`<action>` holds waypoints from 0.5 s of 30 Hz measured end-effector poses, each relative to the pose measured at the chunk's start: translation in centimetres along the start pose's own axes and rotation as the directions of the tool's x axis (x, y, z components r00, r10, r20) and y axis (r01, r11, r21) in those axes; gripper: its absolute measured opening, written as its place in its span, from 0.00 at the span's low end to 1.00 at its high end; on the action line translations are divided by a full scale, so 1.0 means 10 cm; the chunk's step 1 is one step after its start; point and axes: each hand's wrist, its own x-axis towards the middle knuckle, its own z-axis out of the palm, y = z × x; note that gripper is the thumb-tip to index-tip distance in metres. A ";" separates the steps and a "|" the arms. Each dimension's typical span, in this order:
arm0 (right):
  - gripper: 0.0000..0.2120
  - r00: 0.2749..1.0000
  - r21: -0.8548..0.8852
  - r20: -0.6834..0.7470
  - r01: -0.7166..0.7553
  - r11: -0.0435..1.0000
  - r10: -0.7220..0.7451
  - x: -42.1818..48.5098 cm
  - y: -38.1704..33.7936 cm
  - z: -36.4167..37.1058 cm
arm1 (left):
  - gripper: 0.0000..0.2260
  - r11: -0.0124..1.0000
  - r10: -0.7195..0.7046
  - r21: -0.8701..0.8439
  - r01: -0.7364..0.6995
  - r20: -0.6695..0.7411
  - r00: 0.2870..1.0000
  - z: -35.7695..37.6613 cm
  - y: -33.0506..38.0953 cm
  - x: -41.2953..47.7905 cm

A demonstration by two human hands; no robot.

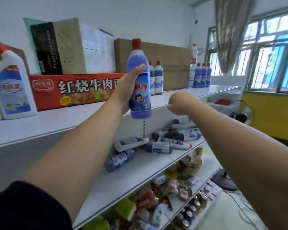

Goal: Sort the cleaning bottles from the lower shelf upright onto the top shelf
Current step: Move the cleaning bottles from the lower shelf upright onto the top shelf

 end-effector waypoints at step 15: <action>0.13 0.960 -0.078 -0.062 -0.277 0.958 0.273 0.65 2.53 0.22 | 0.24 0.994 -0.073 -0.051 0.093 0.303 0.950 2.26 -1.39 1.70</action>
